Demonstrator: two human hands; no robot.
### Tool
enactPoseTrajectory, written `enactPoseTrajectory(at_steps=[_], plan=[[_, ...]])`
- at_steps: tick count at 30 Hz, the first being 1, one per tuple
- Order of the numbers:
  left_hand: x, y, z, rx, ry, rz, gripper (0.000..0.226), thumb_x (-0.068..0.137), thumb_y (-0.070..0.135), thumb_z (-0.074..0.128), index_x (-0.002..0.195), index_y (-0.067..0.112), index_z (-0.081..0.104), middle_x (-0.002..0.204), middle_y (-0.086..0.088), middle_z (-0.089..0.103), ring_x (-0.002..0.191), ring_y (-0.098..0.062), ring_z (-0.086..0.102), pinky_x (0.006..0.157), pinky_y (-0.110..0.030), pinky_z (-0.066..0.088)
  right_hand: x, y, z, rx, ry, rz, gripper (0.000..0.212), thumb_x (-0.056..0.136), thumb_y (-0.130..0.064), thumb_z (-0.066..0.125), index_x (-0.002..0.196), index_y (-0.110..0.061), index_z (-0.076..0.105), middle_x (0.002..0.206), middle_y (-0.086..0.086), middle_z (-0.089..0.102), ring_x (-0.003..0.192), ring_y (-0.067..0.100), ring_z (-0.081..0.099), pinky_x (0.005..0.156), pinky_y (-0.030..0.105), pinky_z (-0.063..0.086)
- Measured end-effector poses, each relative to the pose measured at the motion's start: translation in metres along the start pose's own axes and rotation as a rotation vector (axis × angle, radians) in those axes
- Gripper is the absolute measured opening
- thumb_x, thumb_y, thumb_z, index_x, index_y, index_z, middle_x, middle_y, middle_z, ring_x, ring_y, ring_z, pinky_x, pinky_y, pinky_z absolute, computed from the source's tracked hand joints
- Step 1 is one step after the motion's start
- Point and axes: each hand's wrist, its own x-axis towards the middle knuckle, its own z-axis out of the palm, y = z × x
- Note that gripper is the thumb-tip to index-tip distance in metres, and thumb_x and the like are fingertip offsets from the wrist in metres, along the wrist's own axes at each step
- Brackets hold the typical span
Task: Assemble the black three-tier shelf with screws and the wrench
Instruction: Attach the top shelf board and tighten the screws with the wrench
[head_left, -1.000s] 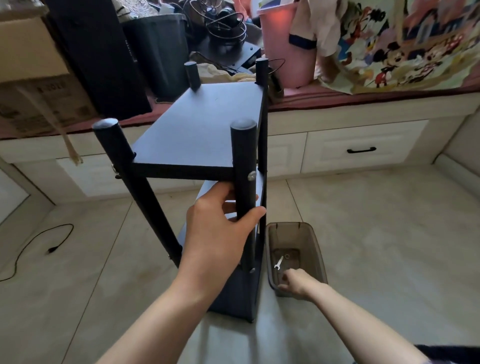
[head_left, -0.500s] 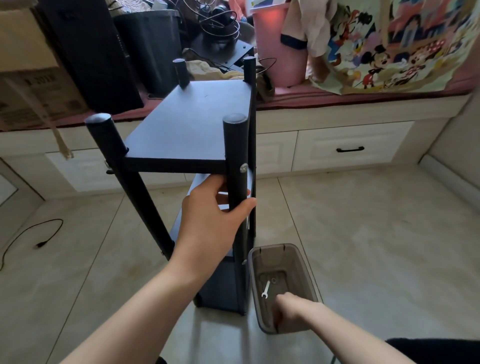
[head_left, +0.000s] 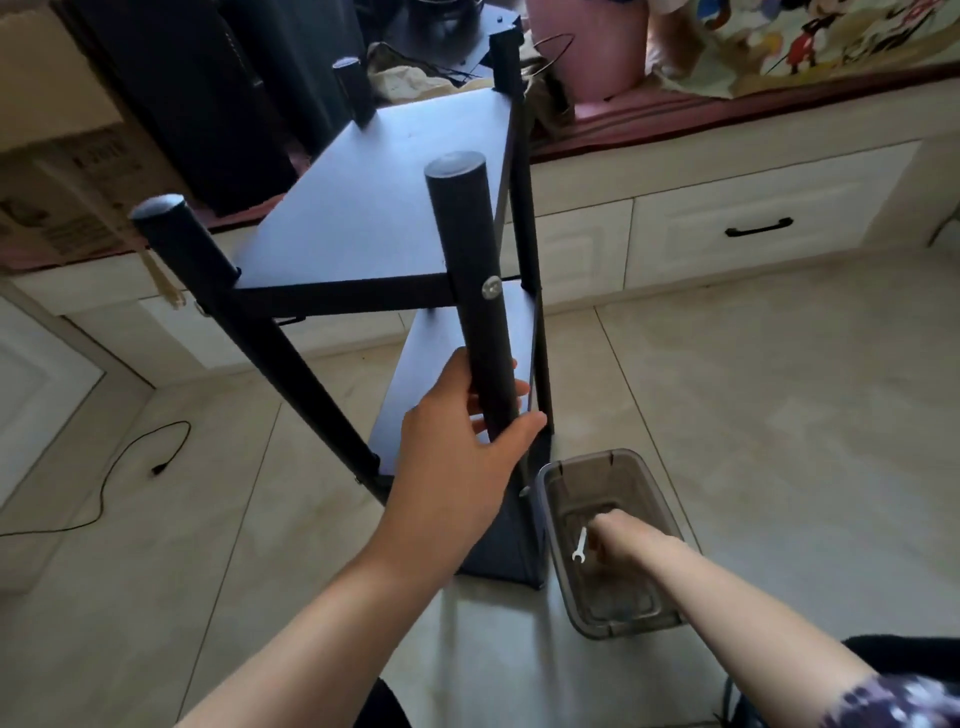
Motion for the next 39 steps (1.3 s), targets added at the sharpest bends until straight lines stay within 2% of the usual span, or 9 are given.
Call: enactPoseTrajectory(at_steps=[5, 10, 15, 20, 26, 29, 32, 36, 39], plan=[[-0.002, -0.017, 0.007, 0.075, -0.027, -0.107, 0.024, 0.085, 0.017, 0.078, 0.095, 0.032, 0.062, 0.094, 0.025, 0.069, 0.097, 0.005, 0.066, 0.09, -0.024, 0.057, 0.028, 0.011, 0.016, 0.085, -0.001, -0.037, 0.011, 0.087, -0.019, 0.061, 0.091, -0.029, 0.059, 0.103, -0.001, 0.061, 0.094, 0.021, 0.061, 0.075, 0.028, 0.043], [0.001, -0.024, 0.012, 0.145, -0.025, -0.147, 0.015, 0.084, 0.017, 0.079, 0.091, 0.024, 0.067, 0.087, 0.018, 0.071, 0.092, 0.0, 0.069, 0.092, -0.032, 0.058, 0.046, 0.019, 0.024, 0.009, -0.05, -0.045, 0.031, 0.095, -0.021, 0.056, 0.125, -0.015, 0.056, 0.128, 0.013, 0.054, 0.118, 0.031, 0.056, 0.098, 0.031, 0.042], [0.004, -0.026, 0.012, 0.189, -0.039, -0.123, 0.009, 0.081, 0.022, 0.078, 0.082, 0.025, 0.07, 0.082, 0.016, 0.073, 0.086, -0.001, 0.071, 0.084, -0.026, 0.058, 0.056, 0.022, 0.029, 0.154, -0.009, 0.032, 0.041, 0.1, -0.025, 0.039, 0.138, -0.013, 0.048, 0.139, 0.016, 0.052, 0.124, 0.031, 0.053, 0.103, 0.033, 0.04], [0.006, -0.028, 0.015, 0.18, -0.028, -0.134, 0.016, 0.08, 0.018, 0.079, 0.075, 0.03, 0.07, 0.078, 0.01, 0.072, 0.081, -0.007, 0.071, 0.075, -0.022, 0.058, 0.067, 0.022, 0.032, 0.18, 0.044, 0.073, 0.043, 0.101, -0.038, 0.032, 0.139, -0.02, 0.044, 0.135, 0.02, 0.056, 0.12, 0.033, 0.056, 0.093, 0.032, 0.04], [0.006, -0.026, 0.015, 0.178, -0.027, -0.146, 0.016, 0.081, 0.016, 0.08, 0.073, 0.026, 0.07, 0.075, 0.008, 0.071, 0.08, -0.008, 0.071, 0.074, -0.016, 0.056, 0.071, 0.025, 0.034, 0.166, 0.011, 0.044, 0.04, 0.102, -0.037, 0.03, 0.135, -0.021, 0.046, 0.127, 0.016, 0.061, 0.113, 0.031, 0.059, 0.086, 0.032, 0.039], [0.006, -0.024, 0.015, 0.188, -0.037, -0.141, 0.016, 0.082, 0.015, 0.079, 0.074, 0.025, 0.07, 0.075, 0.009, 0.07, 0.08, -0.005, 0.07, 0.076, -0.013, 0.054, 0.07, 0.027, 0.036, 0.128, 0.023, -0.013, 0.043, 0.102, -0.043, 0.027, 0.134, -0.023, 0.047, 0.125, 0.013, 0.062, 0.11, 0.029, 0.06, 0.088, 0.033, 0.041], [0.007, -0.024, 0.014, 0.189, -0.044, -0.135, 0.017, 0.082, 0.014, 0.079, 0.073, 0.026, 0.07, 0.075, 0.01, 0.07, 0.079, -0.005, 0.07, 0.074, -0.012, 0.053, 0.069, 0.03, 0.034, 0.108, 0.049, 0.003, 0.043, 0.1, -0.042, 0.032, 0.139, -0.027, 0.045, 0.135, 0.015, 0.054, 0.114, 0.032, 0.059, 0.091, 0.034, 0.04], [0.009, -0.023, 0.013, 0.204, -0.064, -0.147, 0.019, 0.082, 0.017, 0.08, 0.077, 0.033, 0.069, 0.073, 0.01, 0.07, 0.078, -0.005, 0.07, 0.069, -0.012, 0.054, 0.067, 0.031, 0.034, 0.122, -0.022, 0.032, 0.044, 0.098, -0.027, 0.035, 0.14, -0.019, 0.046, 0.142, 0.017, 0.048, 0.124, 0.033, 0.052, 0.101, 0.036, 0.039], [0.009, -0.023, 0.014, 0.217, -0.062, -0.156, 0.021, 0.081, 0.019, 0.079, 0.078, 0.037, 0.068, 0.072, 0.013, 0.069, 0.077, -0.003, 0.069, 0.065, -0.009, 0.051, 0.066, 0.032, 0.035, 0.132, -0.039, 0.031, 0.043, 0.1, -0.029, 0.04, 0.14, -0.015, 0.05, 0.145, 0.01, 0.048, 0.132, 0.028, 0.045, 0.106, 0.035, 0.035]])
